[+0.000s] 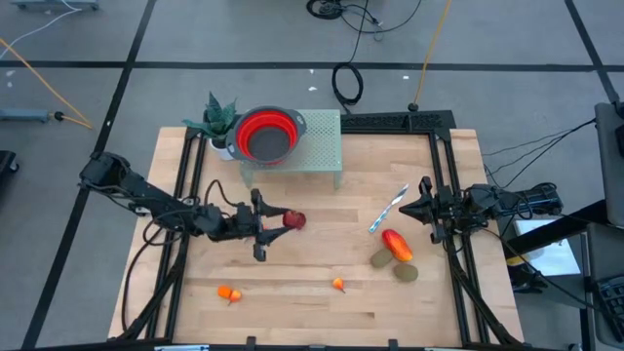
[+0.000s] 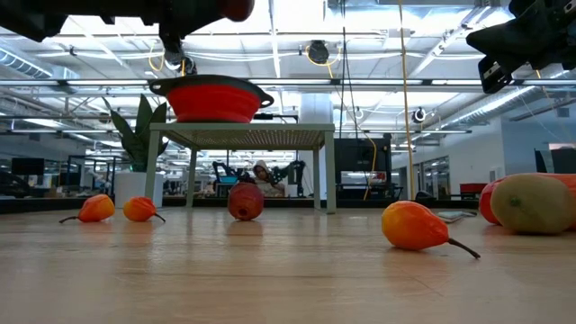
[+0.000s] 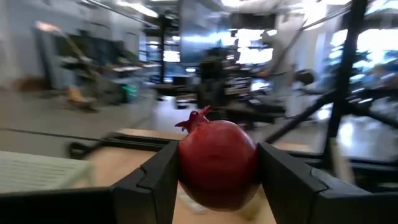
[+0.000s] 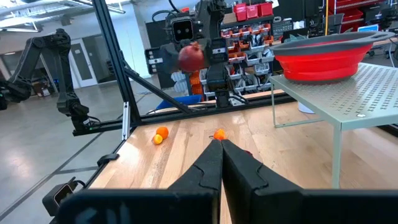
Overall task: Pick & Place Fruit
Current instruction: Put the pomegranate into the red strainer bowl on the shelf
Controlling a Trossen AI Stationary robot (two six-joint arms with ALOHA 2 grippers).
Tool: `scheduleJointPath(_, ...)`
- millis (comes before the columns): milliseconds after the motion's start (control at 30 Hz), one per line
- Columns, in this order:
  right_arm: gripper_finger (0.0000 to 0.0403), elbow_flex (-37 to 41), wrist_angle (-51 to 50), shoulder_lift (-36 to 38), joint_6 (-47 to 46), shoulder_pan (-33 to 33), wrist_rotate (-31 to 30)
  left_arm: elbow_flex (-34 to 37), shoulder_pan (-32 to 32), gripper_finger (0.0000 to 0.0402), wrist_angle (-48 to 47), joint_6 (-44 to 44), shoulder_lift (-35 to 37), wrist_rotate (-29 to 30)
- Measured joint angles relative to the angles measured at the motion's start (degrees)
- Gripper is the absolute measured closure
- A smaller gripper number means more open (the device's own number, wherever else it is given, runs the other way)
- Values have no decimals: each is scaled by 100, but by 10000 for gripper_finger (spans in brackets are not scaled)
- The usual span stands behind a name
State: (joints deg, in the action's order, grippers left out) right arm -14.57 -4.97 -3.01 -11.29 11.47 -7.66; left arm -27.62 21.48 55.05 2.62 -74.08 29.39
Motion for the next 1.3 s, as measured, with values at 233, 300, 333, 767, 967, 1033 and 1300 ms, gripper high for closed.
scheduleJointPath(233, 403, 0, 0, 0, 0, -1, -2, -244, 122, 211, -156, 969, -2, 835)
scheduleJointPath(300, 403, 0, 0, 1, 0, 1, -2, -493, 122, 211, -575, 1272, -2, 1033)
scheduleJointPath(333, 403, 0, 0, 1, 0, -1, -4, -637, 122, 211, -863, 1378, -2, 1142)
scheduleJointPath(767, 403, 0, 0, 0, 1, -1, -7, -2079, 105, 211, -3737, 1895, -2, 1912)
scheduleJointPath(967, 403, 0, 0, 1, 0, -1, -7, -2300, 141, 211, -3737, 2626, -2, 1918)
scheduleJointPath(1033, 403, 0, 0, 1, 1, -1, -9, -2409, 165, 211, -3733, 2999, -2, 1920)
scheduleJointPath(1300, 403, 0, 0, -1, 2, -3, -427, -2763, 268, 211, -3719, 4438, -2, 1923)
